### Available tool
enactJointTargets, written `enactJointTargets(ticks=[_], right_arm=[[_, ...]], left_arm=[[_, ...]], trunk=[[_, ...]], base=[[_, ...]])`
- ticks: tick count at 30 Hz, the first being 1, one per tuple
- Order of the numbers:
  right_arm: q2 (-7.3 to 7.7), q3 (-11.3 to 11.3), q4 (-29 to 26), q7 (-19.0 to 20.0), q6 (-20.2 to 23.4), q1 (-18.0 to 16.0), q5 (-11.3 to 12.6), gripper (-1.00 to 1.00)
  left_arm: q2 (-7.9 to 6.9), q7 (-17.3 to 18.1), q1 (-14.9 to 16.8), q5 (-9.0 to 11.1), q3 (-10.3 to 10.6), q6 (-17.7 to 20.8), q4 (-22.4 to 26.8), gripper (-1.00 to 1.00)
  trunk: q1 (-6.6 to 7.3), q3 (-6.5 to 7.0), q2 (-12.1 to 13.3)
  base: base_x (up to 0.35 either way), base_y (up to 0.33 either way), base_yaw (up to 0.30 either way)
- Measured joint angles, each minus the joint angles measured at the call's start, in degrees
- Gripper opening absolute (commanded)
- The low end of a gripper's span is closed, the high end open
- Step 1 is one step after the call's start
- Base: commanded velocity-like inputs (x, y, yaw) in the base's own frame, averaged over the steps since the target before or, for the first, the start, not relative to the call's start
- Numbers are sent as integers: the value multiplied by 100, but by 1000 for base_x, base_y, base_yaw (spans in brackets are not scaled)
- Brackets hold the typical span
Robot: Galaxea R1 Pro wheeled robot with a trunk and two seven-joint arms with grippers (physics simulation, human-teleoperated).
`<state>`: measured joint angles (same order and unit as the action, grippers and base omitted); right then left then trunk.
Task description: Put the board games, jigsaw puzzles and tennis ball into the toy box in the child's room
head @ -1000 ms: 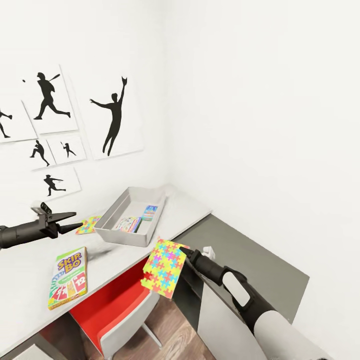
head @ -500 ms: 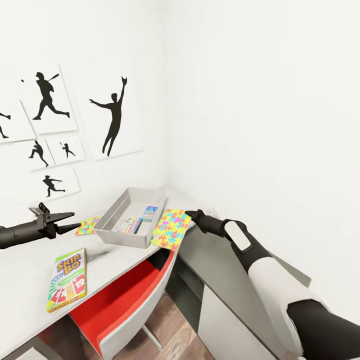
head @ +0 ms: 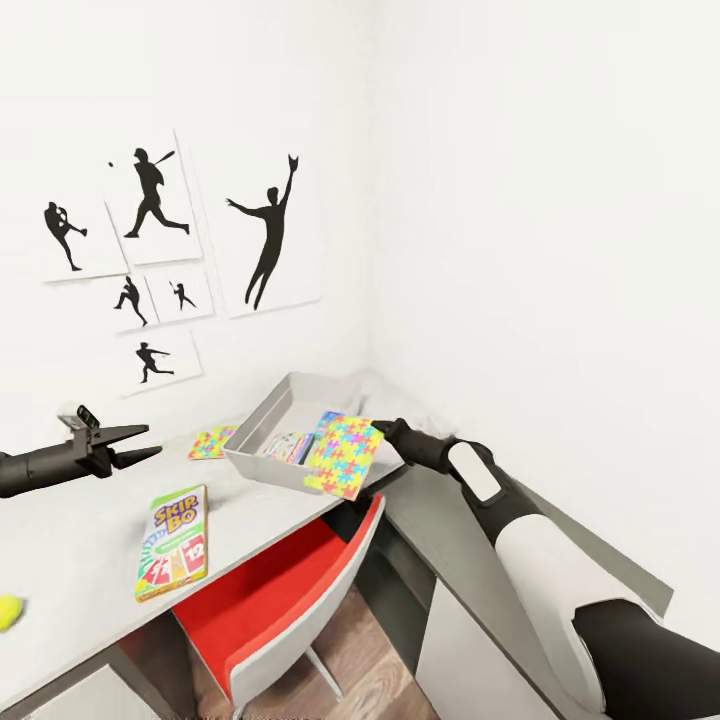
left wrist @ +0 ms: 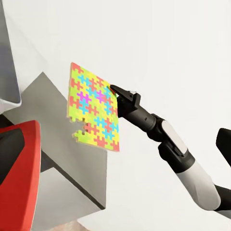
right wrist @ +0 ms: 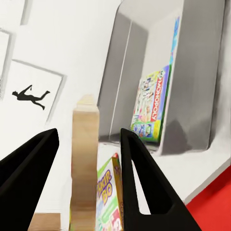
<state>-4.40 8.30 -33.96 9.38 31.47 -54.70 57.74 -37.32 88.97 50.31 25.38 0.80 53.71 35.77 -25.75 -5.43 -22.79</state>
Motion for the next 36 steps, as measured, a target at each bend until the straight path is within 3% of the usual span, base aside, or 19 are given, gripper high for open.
enactJointTargets(ticks=[8,23,36], right_arm=[[0,-13,-4,0,-14,0,-11,-100],[24,-15,-35,-8,-34,0,-25,-100],[48,-24,-36,-8,-41,0,-29,-100]], left_arm=[[0,0,0,0,-1,0,0,100],[0,0,0,0,-1,0,0,100],[0,0,0,0,-1,0,0,100]], trunk=[[0,-1,0],[1,-1,-1],[1,-1,0]], base=[[0,0,248],[21,0,31],[160,0,270]])
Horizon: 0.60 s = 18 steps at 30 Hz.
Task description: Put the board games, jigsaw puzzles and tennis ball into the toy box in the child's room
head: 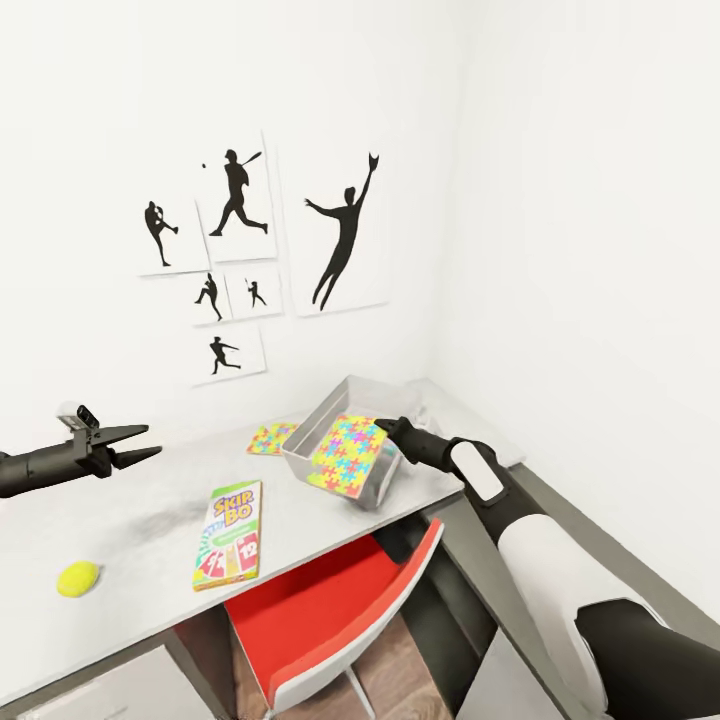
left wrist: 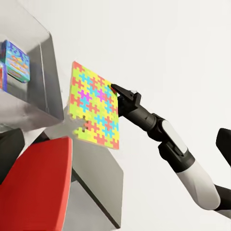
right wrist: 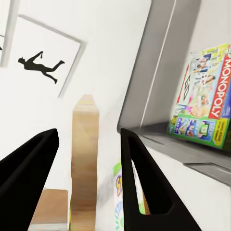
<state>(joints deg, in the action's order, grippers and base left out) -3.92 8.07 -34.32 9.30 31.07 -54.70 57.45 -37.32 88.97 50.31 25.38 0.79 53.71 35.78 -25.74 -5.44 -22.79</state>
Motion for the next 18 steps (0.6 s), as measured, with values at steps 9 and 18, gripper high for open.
enactJointTargets(ticks=[9,18], right_arm=[[30,7,3,7,0,0,11,-100],[39,16,3,8,1,0,13,-100]], left_arm=[[0,0,0,0,3,0,0,100],[0,0,0,0,0,-9,0,100]], trunk=[[0,0,0],[0,0,0]], base=[[145,17,134],[77,32,2]])
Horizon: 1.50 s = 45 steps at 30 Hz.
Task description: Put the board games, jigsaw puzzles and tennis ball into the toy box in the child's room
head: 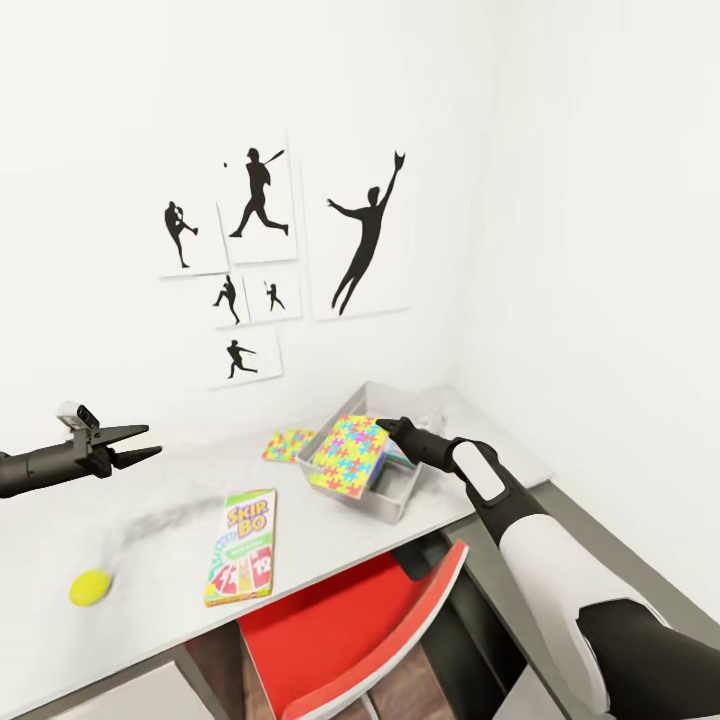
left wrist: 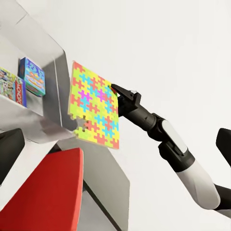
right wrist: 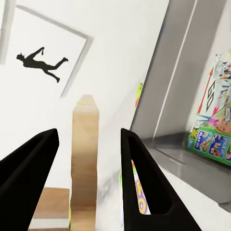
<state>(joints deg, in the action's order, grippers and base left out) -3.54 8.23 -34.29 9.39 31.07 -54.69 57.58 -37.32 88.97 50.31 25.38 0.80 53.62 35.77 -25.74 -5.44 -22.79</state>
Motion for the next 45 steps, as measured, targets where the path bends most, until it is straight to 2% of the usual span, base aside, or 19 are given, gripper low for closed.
enactJointTargets(ticks=[16,45], right_arm=[[2,-6,0,-4,-3,-1,-4,-100],[-1,1,9,-7,-203,-8,-18,-100]], left_arm=[[-8,0,0,0,-8,0,0,100],[-9,0,0,0,-5,0,0,100]], trunk=[[0,0,0],[-1,-3,1]], base=[[73,36,-165],[30,15,26]])
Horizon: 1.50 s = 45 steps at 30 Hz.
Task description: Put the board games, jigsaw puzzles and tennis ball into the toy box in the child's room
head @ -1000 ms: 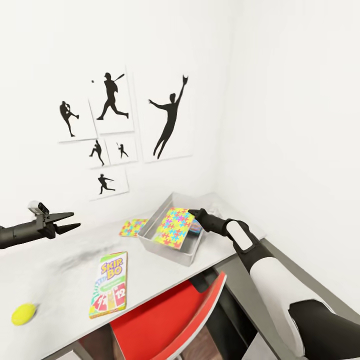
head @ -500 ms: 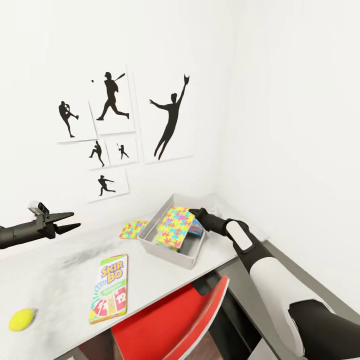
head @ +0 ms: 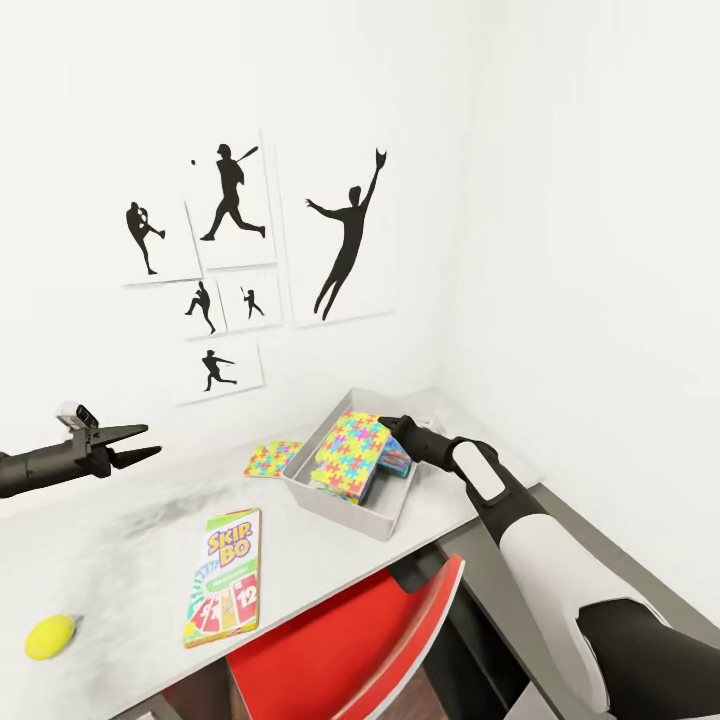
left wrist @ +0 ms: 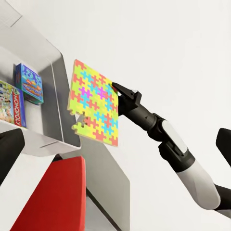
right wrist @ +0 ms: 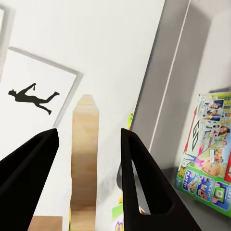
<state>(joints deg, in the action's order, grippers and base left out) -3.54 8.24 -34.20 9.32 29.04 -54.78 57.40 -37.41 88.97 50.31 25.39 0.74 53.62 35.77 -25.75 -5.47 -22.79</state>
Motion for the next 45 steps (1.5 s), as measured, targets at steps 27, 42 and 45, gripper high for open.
enactJointTargets(ticks=[27,42,45], right_arm=[[10,0,-3,0,-9,-1,2,-100],[13,0,-5,0,-9,-1,3,-100],[18,0,-1,0,-6,-1,2,-100]], left_arm=[[0,0,0,0,-3,0,-1,100],[0,0,0,0,-3,0,-26,100],[0,0,0,0,3,0,-26,100]], trunk=[[1,0,0],[0,0,0],[0,0,0]], base=[[106,6,0],[60,17,0],[7,3,0]])
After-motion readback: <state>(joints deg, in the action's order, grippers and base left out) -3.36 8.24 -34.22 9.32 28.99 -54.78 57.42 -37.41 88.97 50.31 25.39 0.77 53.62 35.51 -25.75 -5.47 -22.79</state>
